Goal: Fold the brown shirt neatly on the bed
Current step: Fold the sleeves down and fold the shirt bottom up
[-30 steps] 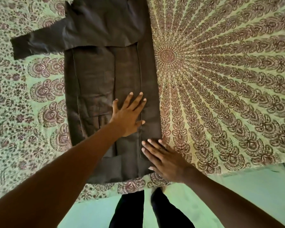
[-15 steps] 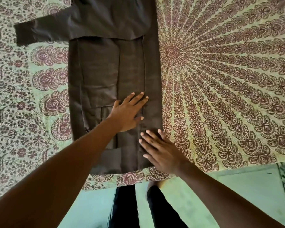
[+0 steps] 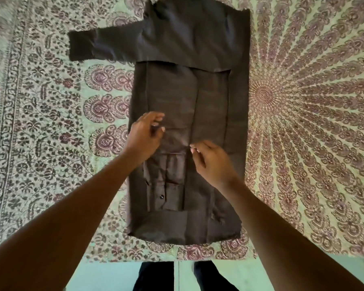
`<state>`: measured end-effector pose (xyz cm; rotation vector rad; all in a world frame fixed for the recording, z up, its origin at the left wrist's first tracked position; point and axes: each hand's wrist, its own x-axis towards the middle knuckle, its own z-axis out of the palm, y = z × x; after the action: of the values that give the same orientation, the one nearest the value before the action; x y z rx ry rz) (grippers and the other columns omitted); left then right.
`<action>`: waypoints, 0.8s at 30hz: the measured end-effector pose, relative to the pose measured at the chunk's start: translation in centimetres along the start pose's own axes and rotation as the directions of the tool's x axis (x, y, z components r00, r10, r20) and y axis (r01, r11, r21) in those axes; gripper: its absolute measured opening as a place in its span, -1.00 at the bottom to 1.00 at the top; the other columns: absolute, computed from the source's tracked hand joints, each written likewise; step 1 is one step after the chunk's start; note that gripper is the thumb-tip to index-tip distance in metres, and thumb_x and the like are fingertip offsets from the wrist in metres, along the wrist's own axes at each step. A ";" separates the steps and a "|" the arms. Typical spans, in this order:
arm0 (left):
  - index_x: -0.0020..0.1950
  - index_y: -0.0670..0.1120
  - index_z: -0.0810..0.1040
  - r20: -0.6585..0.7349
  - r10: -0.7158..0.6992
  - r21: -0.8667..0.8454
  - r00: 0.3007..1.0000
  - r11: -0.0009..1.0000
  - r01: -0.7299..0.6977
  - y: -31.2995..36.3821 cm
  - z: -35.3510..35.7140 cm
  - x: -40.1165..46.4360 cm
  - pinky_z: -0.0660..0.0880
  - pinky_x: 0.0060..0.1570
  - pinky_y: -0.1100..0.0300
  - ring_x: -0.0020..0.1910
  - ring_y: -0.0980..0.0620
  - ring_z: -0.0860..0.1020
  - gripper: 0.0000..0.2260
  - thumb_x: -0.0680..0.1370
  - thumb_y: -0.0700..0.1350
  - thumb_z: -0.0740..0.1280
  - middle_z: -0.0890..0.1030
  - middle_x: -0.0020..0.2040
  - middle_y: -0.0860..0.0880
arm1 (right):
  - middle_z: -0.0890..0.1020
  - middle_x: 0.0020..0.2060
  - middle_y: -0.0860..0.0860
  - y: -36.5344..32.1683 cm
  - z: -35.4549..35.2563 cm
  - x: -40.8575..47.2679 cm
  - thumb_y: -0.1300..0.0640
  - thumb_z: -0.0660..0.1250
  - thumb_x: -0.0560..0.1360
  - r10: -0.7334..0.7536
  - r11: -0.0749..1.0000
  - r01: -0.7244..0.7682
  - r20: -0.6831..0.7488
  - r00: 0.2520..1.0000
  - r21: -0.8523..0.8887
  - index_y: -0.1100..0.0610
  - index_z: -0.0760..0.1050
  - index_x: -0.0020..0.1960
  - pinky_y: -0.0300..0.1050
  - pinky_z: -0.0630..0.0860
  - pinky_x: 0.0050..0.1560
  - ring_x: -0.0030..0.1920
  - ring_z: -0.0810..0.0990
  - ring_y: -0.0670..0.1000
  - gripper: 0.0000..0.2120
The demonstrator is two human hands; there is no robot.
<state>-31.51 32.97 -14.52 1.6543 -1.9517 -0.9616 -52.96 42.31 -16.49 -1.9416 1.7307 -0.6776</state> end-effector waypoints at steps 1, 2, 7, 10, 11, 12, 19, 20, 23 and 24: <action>0.29 -0.11 0.59 -0.022 -0.030 0.001 0.999 1.000 0.030 -0.8 -1.0 0.6 0.58 0.11 0.13 0.09 0.04 0.63 -0.70 0.56 -0.24 0.38 0.65 0.17 -0.05 | 0.67 -0.09 0.09 -0.6 0.5 1.7 0.10 0.20 0.63 -0.003 1.000 0.003 0.008 1.000 0.006 0.19 0.65 0.07 0.09 0.61 -0.25 -0.19 0.67 0.21 -0.72; 0.29 -0.08 0.58 -0.042 -0.071 0.003 0.997 0.997 0.071 -1.5 -1.9 1.3 0.57 0.11 0.12 0.08 0.04 0.63 -0.70 0.56 -0.23 0.37 0.65 0.16 -0.03 | 0.66 -0.07 0.07 -1.2 1.1 3.1 0.10 0.20 0.62 -0.006 1.000 0.006 0.008 1.000 0.014 0.18 0.65 0.07 0.10 0.61 -0.24 -0.18 0.67 0.21 -0.73; 0.32 0.00 0.50 -0.186 -0.259 0.003 0.948 0.964 0.264 -5.3 -7.0 5.6 0.55 0.17 0.00 0.19 -0.03 0.58 -0.68 0.59 -0.20 0.36 0.62 0.27 -0.02 | 0.64 0.03 0.04 -5.1 4.4 11.5 0.17 0.30 0.58 -0.101 0.990 0.099 -0.009 0.995 -0.105 0.17 0.64 0.10 0.04 0.60 -0.20 -0.13 0.65 0.14 -0.82; 0.38 0.00 0.45 -0.278 -0.315 -0.010 0.908 0.946 0.325 -7.4 -9.9 9.1 0.54 0.21 0.01 0.27 -0.05 0.55 -0.65 0.60 -0.18 0.36 0.56 0.36 -0.03 | 0.64 0.08 0.06 -7.0 6.5 16.8 0.15 0.31 0.56 -0.078 0.983 0.075 -0.006 0.997 -0.164 0.16 0.64 0.15 0.07 0.61 -0.12 -0.07 0.65 0.15 -0.78; 0.41 0.01 0.44 -0.294 -0.322 -0.004 0.900 0.942 0.336 -8.1 -10.8 10.4 0.53 0.19 0.01 0.30 -0.08 0.53 -0.63 0.61 -0.16 0.35 0.53 0.38 -0.05 | 0.64 0.10 0.08 -7.6 7.1 18.7 0.11 0.29 0.57 -0.052 0.982 0.051 0.001 0.999 -0.181 0.16 0.62 0.18 0.13 0.62 -0.08 -0.02 0.65 0.16 -0.74; 0.43 0.02 0.42 -0.304 -0.339 0.006 0.890 0.934 0.358 -8.6 -11.4 11.7 0.52 0.15 0.03 0.33 -0.10 0.51 -0.61 0.61 -0.14 0.34 0.50 0.41 -0.06 | 0.63 0.13 0.10 -8.2 7.6 20.3 0.06 0.26 0.59 -0.024 0.977 0.024 0.004 1.000 -0.210 0.17 0.60 0.23 0.18 0.62 -0.04 0.05 0.64 0.18 -0.70; 0.61 -0.08 0.13 -0.297 -0.625 -0.084 0.722 0.771 0.632 -12.8 -15.5 21.4 0.31 0.45 -0.30 0.56 -0.31 0.21 -0.31 0.58 0.13 0.32 0.20 0.60 -0.22 | 0.35 0.51 0.11 -11.1 10.5 30.5 -0.19 0.10 0.67 0.206 0.913 -0.135 0.147 0.968 -0.386 0.09 0.30 0.55 0.30 0.34 0.37 0.51 0.31 0.19 -0.45; 0.60 -0.14 0.13 -0.281 -0.659 -0.084 0.698 0.741 0.666 -13.2 -15.8 22.5 0.27 0.47 -0.29 0.55 -0.31 0.22 -0.28 0.57 0.12 0.35 0.24 0.57 -0.24 | 0.35 0.52 0.10 -11.0 10.8 31.2 -0.18 0.10 0.67 0.228 0.907 -0.150 0.160 0.961 -0.393 0.08 0.31 0.54 0.30 0.32 0.39 0.52 0.30 0.18 -0.47; 0.23 -0.18 0.36 -0.313 -0.712 -0.143 0.628 0.689 0.710 -13.8 -16.6 24.3 0.45 0.32 -0.17 0.33 -0.23 0.45 -0.58 0.47 -0.10 0.45 0.50 0.24 -0.19 | 0.39 0.49 0.08 -10.5 11.5 32.3 -0.13 0.07 0.70 0.296 0.902 -0.206 0.195 0.935 -0.378 0.08 0.33 0.53 0.29 0.31 0.41 0.48 0.35 0.17 -0.52; 0.07 -0.16 0.38 -0.304 -0.723 -0.210 0.620 0.686 0.697 -13.9 -16.7 24.8 0.54 0.20 -0.09 0.20 -0.19 0.52 -0.69 0.44 -0.17 0.45 0.53 0.12 -0.16 | 0.40 0.49 0.07 -10.3 11.6 32.3 -0.11 0.06 0.70 0.298 0.902 -0.209 0.193 0.935 -0.378 0.07 0.34 0.53 0.28 0.32 0.40 0.47 0.37 0.17 -0.53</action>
<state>-15.71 4.08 -16.30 2.4236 -0.9664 -0.8554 -34.77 11.48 -17.07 -1.8687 1.9967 -0.0248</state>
